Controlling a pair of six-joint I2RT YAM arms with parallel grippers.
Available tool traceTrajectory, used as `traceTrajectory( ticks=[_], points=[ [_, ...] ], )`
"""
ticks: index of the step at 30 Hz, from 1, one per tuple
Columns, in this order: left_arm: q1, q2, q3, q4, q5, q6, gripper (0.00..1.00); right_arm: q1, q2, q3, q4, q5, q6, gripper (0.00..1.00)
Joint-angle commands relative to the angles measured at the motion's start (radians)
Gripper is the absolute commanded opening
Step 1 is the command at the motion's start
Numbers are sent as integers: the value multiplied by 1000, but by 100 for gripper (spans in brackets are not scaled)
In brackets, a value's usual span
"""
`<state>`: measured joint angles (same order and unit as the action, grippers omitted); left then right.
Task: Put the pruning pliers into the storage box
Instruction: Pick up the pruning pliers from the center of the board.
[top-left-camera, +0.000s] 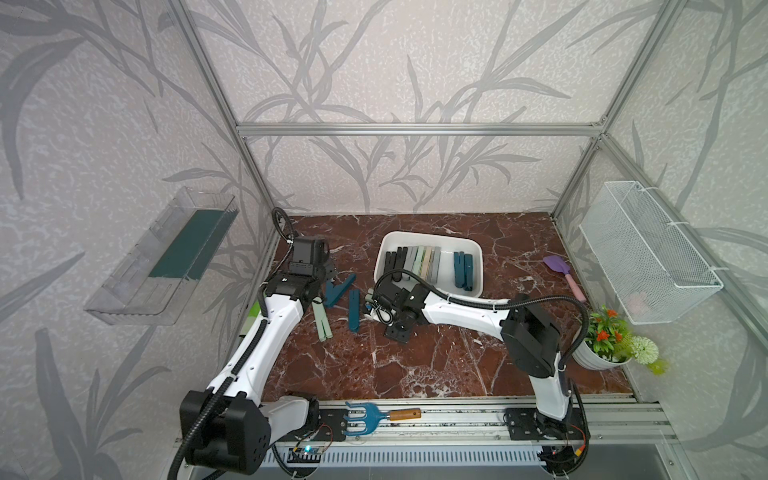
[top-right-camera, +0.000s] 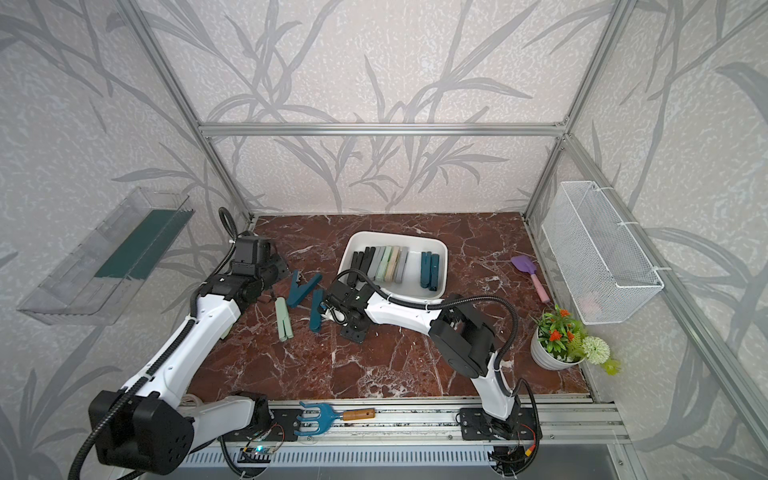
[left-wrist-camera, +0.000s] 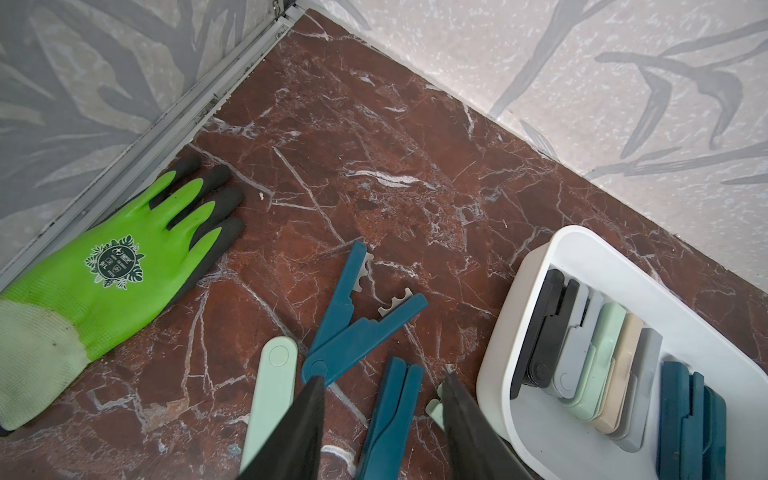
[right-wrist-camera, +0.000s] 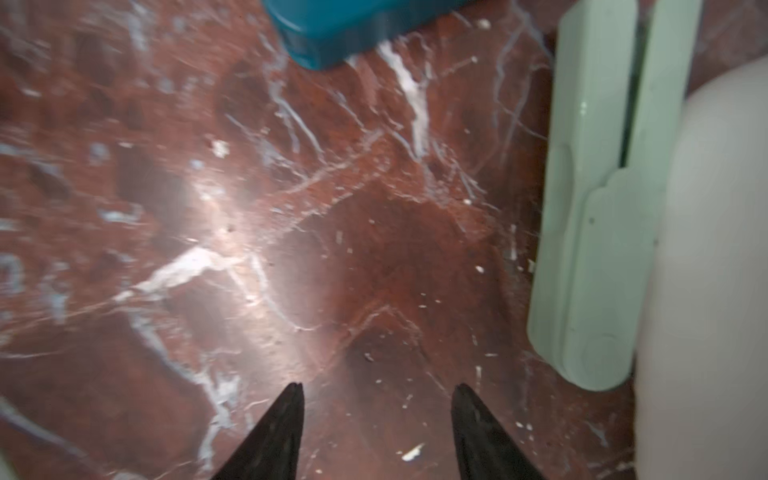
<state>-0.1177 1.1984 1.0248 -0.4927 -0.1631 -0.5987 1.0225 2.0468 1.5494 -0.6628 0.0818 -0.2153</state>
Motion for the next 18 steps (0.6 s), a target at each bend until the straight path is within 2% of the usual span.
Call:
traceTrajectory(
  ticks=[1,6,13,18],
  points=[
    [15,-23,-12,14,6,-9,47,-5,3,23,24,178,-18,59],
    [24,-23,-20,18,17,-10,47,-11,22,-6,85,167,-26,61],
    [28,-26,-25,15,23,-9,47,-91,71,54,84,93,0,61],
    [30,-26,-28,16,26,-9,47,-132,93,93,74,95,-6,62]
  ],
)
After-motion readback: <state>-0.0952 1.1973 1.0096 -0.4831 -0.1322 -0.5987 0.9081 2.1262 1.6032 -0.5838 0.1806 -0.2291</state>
